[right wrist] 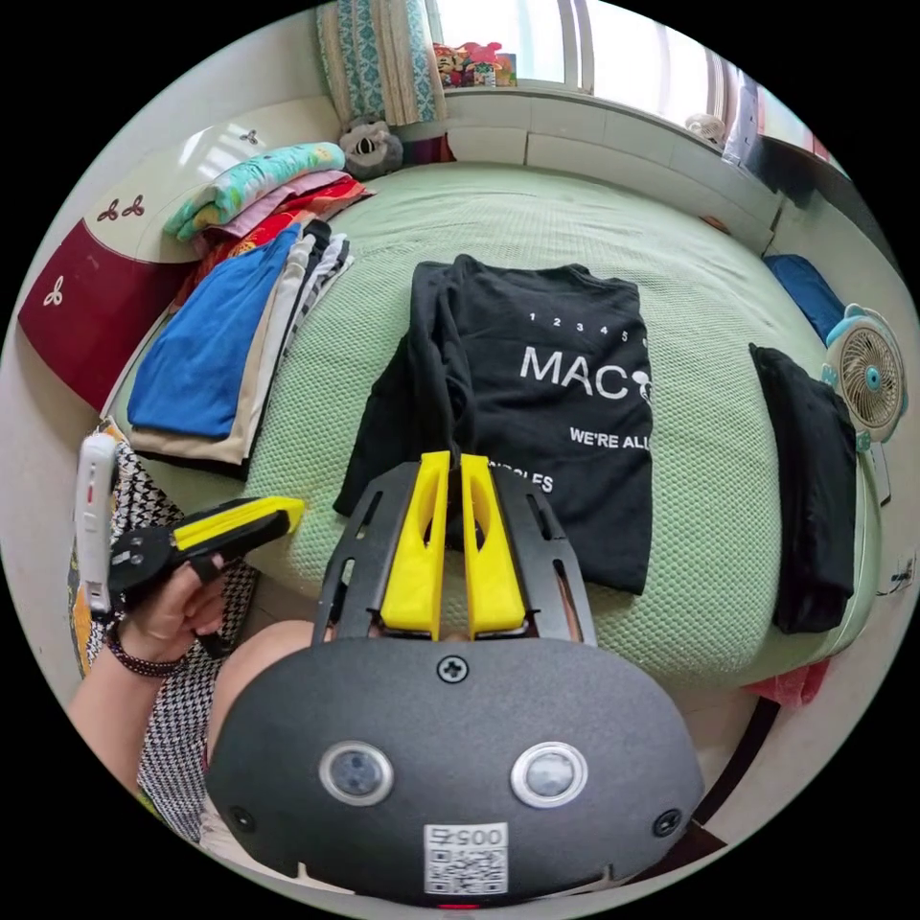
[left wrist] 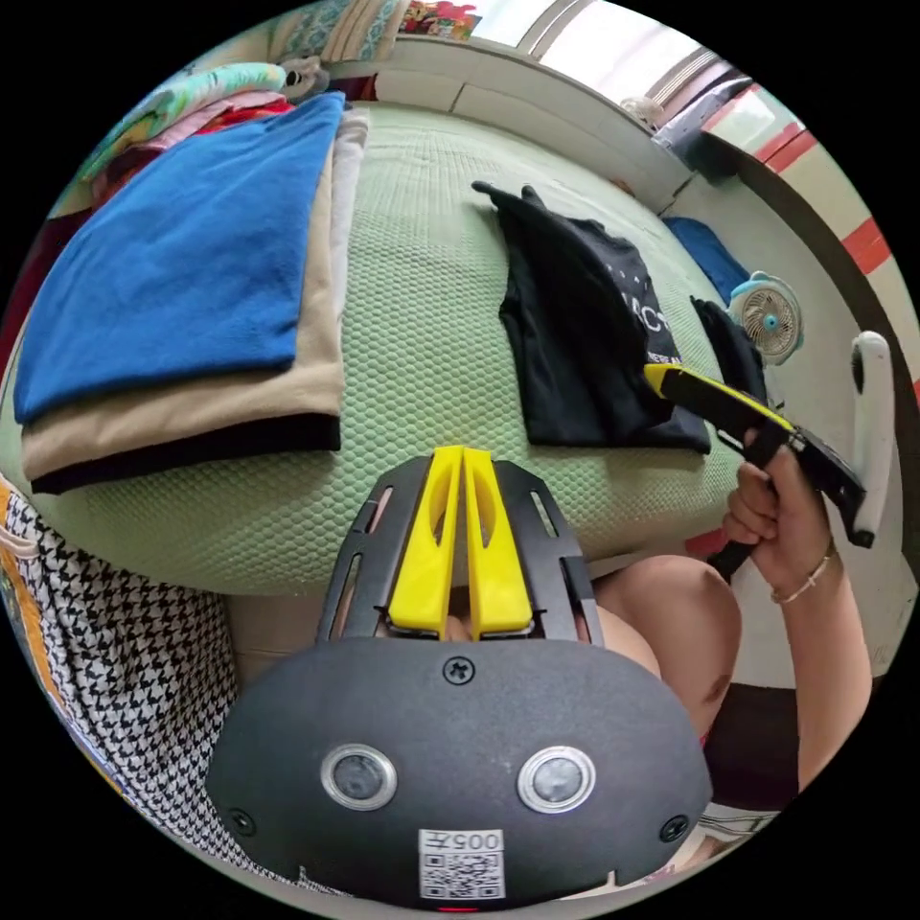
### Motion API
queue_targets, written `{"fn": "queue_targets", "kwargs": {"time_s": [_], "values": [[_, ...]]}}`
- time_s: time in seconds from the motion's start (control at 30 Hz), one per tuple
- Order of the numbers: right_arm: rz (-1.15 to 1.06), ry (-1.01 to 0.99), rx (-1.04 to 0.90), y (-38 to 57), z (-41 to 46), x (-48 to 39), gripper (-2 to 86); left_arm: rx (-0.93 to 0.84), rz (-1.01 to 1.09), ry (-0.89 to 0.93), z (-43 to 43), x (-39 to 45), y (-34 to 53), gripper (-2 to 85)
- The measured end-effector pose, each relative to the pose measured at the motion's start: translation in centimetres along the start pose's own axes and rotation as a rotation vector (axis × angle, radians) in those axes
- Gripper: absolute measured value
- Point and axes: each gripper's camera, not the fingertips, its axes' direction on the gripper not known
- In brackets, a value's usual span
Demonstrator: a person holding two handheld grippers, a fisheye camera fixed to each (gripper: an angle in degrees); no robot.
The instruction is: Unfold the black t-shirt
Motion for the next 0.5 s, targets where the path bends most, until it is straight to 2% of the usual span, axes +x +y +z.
{"fn": "queue_targets", "kwargs": {"time_s": [0.17,0.5], "values": [[0.009,-0.007,-0.023,0.7,1.3,1.3,-1.1,-0.002,0.084,-0.065,-1.5,2.0,-0.6,7.5],[0.061,-0.126,-0.074,0.6,1.8,5.0,-1.1,-0.017,0.102,-0.043,-0.4,5.1,-5.7,10.2]]}}
